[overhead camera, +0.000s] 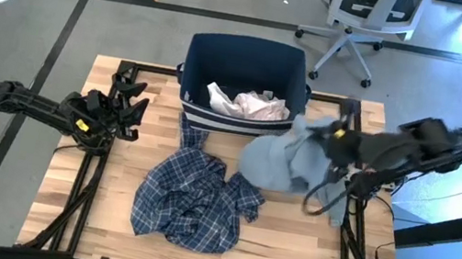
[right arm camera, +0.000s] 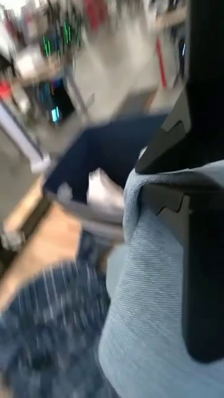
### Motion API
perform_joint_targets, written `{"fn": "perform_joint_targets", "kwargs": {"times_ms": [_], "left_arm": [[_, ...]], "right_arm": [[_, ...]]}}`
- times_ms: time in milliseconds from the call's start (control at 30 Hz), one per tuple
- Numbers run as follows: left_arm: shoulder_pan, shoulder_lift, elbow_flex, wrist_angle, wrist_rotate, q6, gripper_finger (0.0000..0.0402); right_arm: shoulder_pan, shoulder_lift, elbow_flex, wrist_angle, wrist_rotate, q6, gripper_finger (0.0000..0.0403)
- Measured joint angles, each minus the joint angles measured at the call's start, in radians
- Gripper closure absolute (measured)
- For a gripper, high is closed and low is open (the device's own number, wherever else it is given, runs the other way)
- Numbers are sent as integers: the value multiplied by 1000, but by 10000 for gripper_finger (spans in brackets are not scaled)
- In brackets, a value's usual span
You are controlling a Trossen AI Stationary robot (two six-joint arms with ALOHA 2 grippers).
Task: Sort clothes
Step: Put the blue long sleeve shirt into the blue laundry bin
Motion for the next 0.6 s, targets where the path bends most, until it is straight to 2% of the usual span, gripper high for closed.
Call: {"fn": "perform_joint_targets", "kwargs": {"times_ms": [100, 300, 600], "left_arm": [[0, 0, 0, 0, 0, 0, 194], [0, 0, 0, 0, 0, -1, 194], [0, 0, 0, 0, 0, 6, 194]], "right_arm": [[0, 33, -60, 0, -84, 36, 330], [0, 99, -132, -6, -118, 64, 282], [0, 193, -52, 4, -215, 3, 203]]}}
